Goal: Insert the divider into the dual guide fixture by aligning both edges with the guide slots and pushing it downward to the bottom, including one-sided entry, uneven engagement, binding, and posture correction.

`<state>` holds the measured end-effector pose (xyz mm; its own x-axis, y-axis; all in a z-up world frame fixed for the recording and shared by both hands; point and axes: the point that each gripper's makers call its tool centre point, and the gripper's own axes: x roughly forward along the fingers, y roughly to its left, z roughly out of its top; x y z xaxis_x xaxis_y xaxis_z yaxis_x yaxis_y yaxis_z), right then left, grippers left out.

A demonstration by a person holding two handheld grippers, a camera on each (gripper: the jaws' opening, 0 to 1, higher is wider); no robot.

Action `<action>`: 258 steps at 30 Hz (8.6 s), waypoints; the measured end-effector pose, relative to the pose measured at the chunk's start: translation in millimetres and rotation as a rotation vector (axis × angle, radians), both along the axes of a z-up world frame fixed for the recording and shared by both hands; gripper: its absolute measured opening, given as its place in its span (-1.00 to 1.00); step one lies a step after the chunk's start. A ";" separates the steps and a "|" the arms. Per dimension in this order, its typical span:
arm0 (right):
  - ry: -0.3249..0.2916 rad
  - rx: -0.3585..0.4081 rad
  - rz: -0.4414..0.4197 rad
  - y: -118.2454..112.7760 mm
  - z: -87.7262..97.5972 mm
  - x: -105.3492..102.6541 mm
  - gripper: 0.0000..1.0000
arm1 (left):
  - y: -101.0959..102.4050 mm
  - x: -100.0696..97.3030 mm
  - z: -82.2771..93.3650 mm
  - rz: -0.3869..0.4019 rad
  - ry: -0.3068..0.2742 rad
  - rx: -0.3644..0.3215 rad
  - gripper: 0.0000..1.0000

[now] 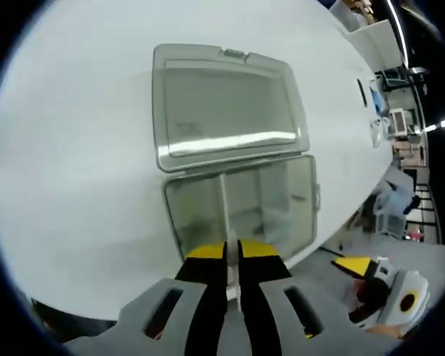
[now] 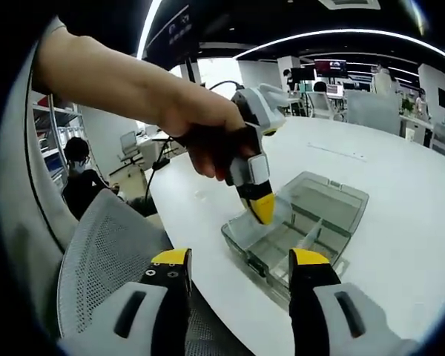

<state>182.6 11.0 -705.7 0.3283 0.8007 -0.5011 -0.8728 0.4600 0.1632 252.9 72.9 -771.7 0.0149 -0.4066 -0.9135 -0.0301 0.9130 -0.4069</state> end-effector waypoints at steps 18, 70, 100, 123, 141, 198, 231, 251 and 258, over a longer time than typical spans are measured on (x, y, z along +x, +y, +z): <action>0.004 0.006 -0.013 -0.6 0.5 2.0 -0.02 | -6.3 1.9 2.7 -0.027 0.018 0.024 -0.96; 0.010 0.033 -0.026 -3.8 2.9 4.8 -0.02 | -6.4 1.1 -3.3 -0.099 0.012 0.086 -0.96; 0.013 0.031 -0.034 -4.1 1.4 4.2 -0.03 | -10.0 0.3 -5.8 -0.283 0.000 0.251 -0.96; 0.018 0.035 -0.037 -3.3 2.2 5.1 -0.04 | -8.6 1.1 -10.9 -0.352 0.043 0.364 -0.95; 0.019 0.037 -0.046 -6.1 1.0 4.7 -0.04 | -12.6 -1.2 -17.3 -0.392 0.052 0.417 -0.94; 0.026 0.022 -0.040 -5.3 -2.6 1.2 -0.04 | -14.7 -4.5 -14.1 -0.286 0.023 0.271 -0.83; 0.011 0.016 -0.049 -5.8 -0.1 4.7 -0.01 | -18.6 -13.7 -17.0 -0.251 0.059 0.289 -0.98; 0.006 0.016 -0.051 -5.7 3.5 7.0 0.00 | -16.9 -12.5 -20.2 -0.263 0.034 0.238 -0.88; 0.001 0.007 -0.052 -7.5 6.0 8.1 0.00 | -20.9 -12.6 -16.9 -0.258 0.004 0.183 -0.74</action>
